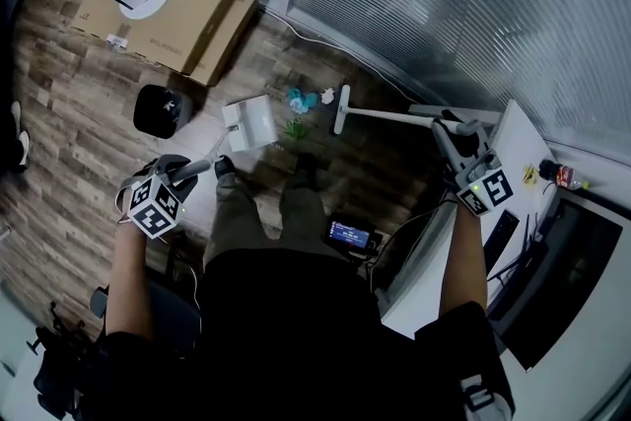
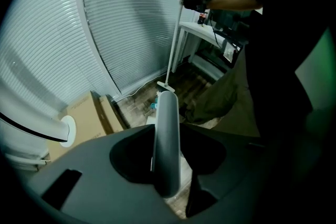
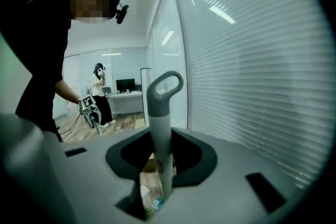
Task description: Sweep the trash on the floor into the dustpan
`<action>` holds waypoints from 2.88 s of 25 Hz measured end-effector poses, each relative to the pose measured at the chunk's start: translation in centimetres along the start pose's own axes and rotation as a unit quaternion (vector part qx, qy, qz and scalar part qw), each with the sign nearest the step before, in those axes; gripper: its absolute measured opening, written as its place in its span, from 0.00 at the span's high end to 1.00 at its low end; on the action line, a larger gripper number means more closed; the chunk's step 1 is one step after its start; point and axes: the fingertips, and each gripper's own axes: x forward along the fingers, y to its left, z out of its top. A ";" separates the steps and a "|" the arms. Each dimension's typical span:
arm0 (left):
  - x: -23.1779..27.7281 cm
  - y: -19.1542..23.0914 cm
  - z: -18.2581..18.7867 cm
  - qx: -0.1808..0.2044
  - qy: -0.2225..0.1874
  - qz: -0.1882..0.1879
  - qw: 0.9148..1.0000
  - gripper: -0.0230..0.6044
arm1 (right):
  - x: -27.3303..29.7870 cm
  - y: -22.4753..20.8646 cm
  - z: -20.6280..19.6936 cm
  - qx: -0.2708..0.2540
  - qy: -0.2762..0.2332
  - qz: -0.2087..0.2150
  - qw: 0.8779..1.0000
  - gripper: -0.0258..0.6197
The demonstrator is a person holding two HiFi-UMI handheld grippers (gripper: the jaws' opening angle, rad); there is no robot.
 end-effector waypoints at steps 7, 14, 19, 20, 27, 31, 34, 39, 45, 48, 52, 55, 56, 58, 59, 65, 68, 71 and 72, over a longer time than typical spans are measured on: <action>0.3 -0.7 0.1 -0.004 -0.005 0.009 1.000 0.76 | 7.6 7.7 -10.1 -0.134 0.138 0.116 0.974 0.80; 0.3 -0.6 0.2 -0.009 -0.012 0.013 1.000 0.76 | 13.3 14.3 -10.1 -0.054 0.044 0.141 0.988 0.78; 0.3 -1.0 0.7 -0.006 -0.017 0.014 1.000 0.76 | 15.9 15.9 -9.4 0.028 -0.006 0.112 0.993 0.77; 0.3 -1.0 0.7 -0.005 -0.018 0.013 1.000 0.76 | 16.5 16.0 -8.9 0.038 -0.016 0.104 0.994 0.77; 0.2 -1.0 0.5 -0.006 -0.026 0.011 1.000 0.76 | 19.8 16.2 -5.7 0.092 -0.076 0.062 0.991 0.77; 0.0 -1.1 0.3 -0.005 -0.032 0.006 0.999 0.76 | 21.4 18.0 -4.9 0.108 -0.093 0.068 0.987 0.76; 0.0 -1.1 0.1 -0.005 -0.037 0.004 0.999 0.76 | 22.6 20.1 -3.7 0.118 -0.112 0.090 0.983 0.76; -0.1 -1.2 0.0 0.000 -0.040 0.001 0.999 0.76 | 24.8 23.0 -1.3 0.137 -0.150 0.121 0.972 0.76; -0.5 -1.5 -1.1 0.005 -0.040 -0.004 0.999 0.77 | 24.7 23.9 0.3 0.132 -0.166 0.135 0.968 0.77; -0.8 -1.6 -1.7 0.005 -0.040 -0.003 0.999 0.77 | 23.4 23.2 0.4 0.110 -0.148 0.117 0.976 0.79; -0.8 -1.6 -2.2 0.001 -0.040 -0.005 0.999 0.77 | 19.8 21.6 1.2 0.102 -0.146 0.083 0.980 0.79; -0.9 -1.5 -2.6 0.001 -0.039 -0.008 0.999 0.77 | 16.8 20.6 2.3 0.087 -0.142 0.050 0.985 0.80; -0.9 -1.4 -2.7 0.001 -0.038 -0.010 0.999 0.77 | 15.9 20.4 2.6 0.080 -0.139 0.039 0.986 0.80; -1.0 -1.3 -3.0 0.001 -0.036 -0.014 0.999 0.77 | 14.1 20.0 3.1 0.064 -0.130 0.017 0.989 0.81; -1.0 -1.3 -3.1 0.001 -0.035 -0.015 0.999 0.77 | 13.3 19.9 3.2 0.053 -0.122 0.005 0.991 0.81; -1.3 -0.8 -3.7 0.008 -0.022 -0.018 1.000 0.77 | 10.6 19.4 2.0 -0.009 -0.066 -0.038 0.997 0.82; -1.6 -0.7 -4.3 0.013 -0.018 -0.019 1.000 0.76 | 11.4 19.7 0.5 -0.025 -0.041 -0.053 0.997 0.82; -1.5 -0.9 -4.4 0.016 -0.017 -0.022 0.999 0.76 | 13.1 20.2 -3.6 -0.032 0.002 -0.060 0.998 0.81; -1.5 -1.1 -4.2 0.017 -0.020 -0.024 0.999 0.77 | 13.7 20.3 -5.0 -0.029 0.015 -0.066 0.997 0.81</action>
